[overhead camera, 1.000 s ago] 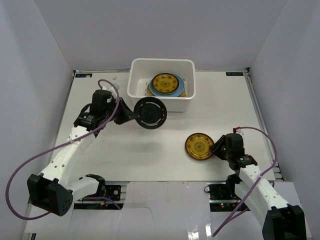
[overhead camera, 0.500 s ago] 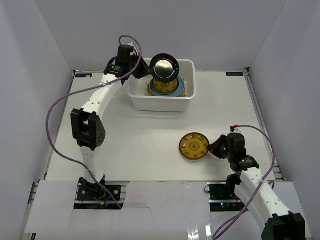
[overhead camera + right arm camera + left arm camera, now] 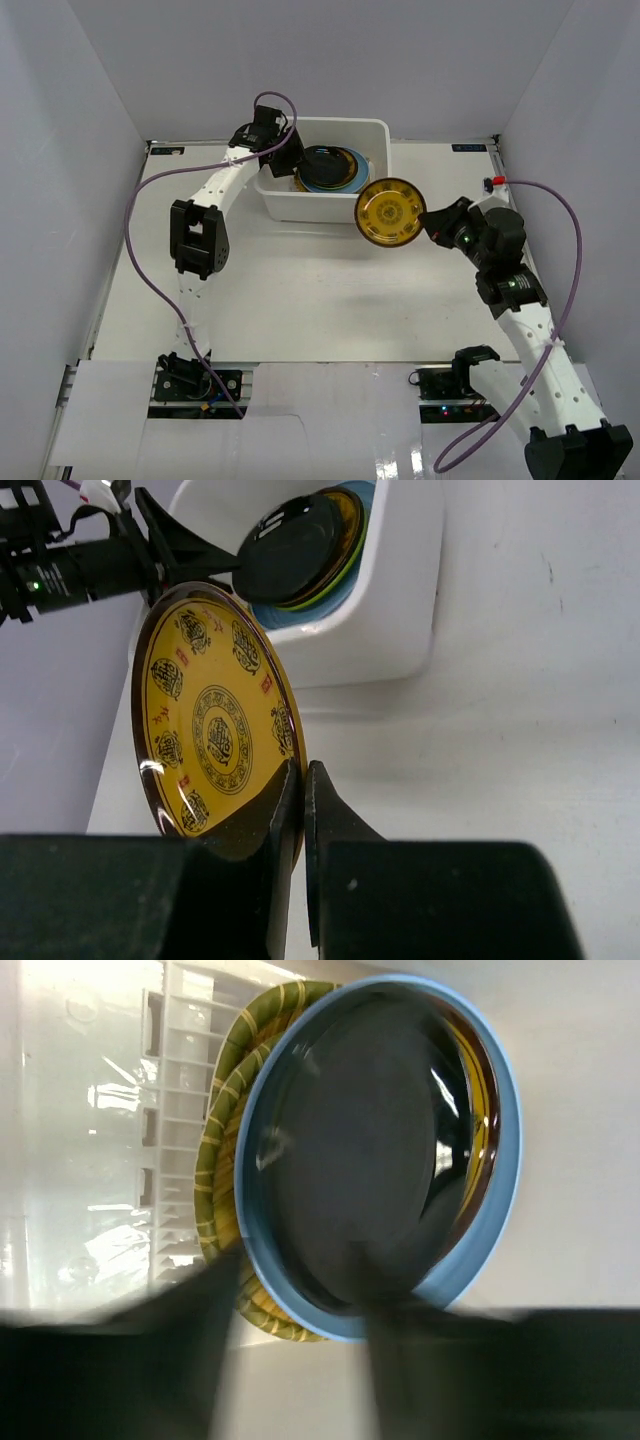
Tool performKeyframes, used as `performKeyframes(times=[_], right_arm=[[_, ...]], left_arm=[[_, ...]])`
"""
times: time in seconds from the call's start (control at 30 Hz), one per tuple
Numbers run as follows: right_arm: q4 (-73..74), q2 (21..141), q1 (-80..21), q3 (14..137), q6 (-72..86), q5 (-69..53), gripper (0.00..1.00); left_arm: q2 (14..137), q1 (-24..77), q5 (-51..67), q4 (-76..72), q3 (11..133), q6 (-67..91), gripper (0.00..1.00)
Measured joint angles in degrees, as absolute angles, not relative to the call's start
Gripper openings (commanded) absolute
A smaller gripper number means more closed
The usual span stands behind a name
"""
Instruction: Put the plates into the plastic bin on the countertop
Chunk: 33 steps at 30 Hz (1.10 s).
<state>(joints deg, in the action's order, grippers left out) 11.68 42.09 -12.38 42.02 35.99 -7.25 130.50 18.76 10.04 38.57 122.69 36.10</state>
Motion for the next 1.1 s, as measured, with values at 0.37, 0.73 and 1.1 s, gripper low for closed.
performKeyframes(times=[0.37,0.73,1.1], right_arm=[[2.3,74.2,-15.2,64.2,35.9,-4.8,0.08],[4.1,106.9,-21.3,95.1,35.3,-3.2,0.08],[10.9,117.0,-23.8,101.6,34.3,1.1,0.42]], left_arm=[[121.4,18.8,11.1,35.6,119.0,33.5,0.98],[58.7,18.8,7.0,18.9,75.0,31.4,0.98],[39.1,18.8,8.7,31.4,45.8,32.4,0.98]])
